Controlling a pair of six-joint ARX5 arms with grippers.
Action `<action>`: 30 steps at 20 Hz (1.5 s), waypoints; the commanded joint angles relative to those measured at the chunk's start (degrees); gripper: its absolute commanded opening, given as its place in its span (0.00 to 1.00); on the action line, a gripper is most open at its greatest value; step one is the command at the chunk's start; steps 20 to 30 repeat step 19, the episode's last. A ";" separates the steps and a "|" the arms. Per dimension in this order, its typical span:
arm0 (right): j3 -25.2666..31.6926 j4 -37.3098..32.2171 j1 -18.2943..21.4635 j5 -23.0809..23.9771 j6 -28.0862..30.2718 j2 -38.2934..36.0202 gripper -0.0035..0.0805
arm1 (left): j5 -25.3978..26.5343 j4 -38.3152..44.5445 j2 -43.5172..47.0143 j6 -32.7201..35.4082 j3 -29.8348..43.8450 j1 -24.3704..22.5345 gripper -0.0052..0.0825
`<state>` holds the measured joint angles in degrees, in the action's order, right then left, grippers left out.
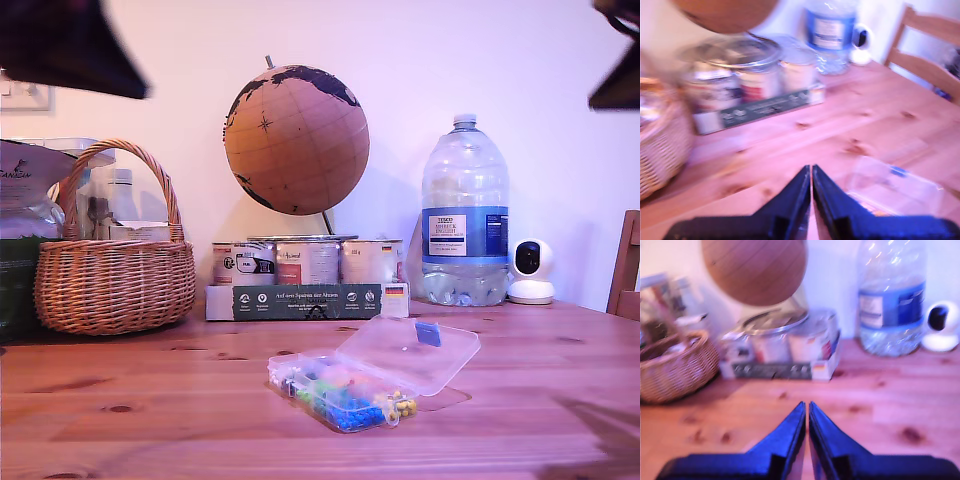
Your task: Sort the loose pins on the table into their correct compartments
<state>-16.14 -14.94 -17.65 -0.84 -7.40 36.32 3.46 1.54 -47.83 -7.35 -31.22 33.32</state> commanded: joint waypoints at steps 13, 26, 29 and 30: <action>2.08 20.00 -5.70 -4.63 5.86 -14.47 0.03 | -1.49 -8.35 18.60 4.37 6.05 -1.33 0.03; 2.08 31.78 -5.70 -4.63 5.86 -14.47 0.03 | -1.49 -15.87 18.60 4.39 6.05 -1.33 0.03; 2.08 31.78 -5.70 -4.63 5.86 -14.47 0.03 | -1.49 -15.87 18.60 4.39 6.05 -1.33 0.03; 2.08 31.78 -5.70 -4.63 5.86 -14.47 0.03 | -1.49 -15.87 18.60 4.39 6.05 -1.33 0.03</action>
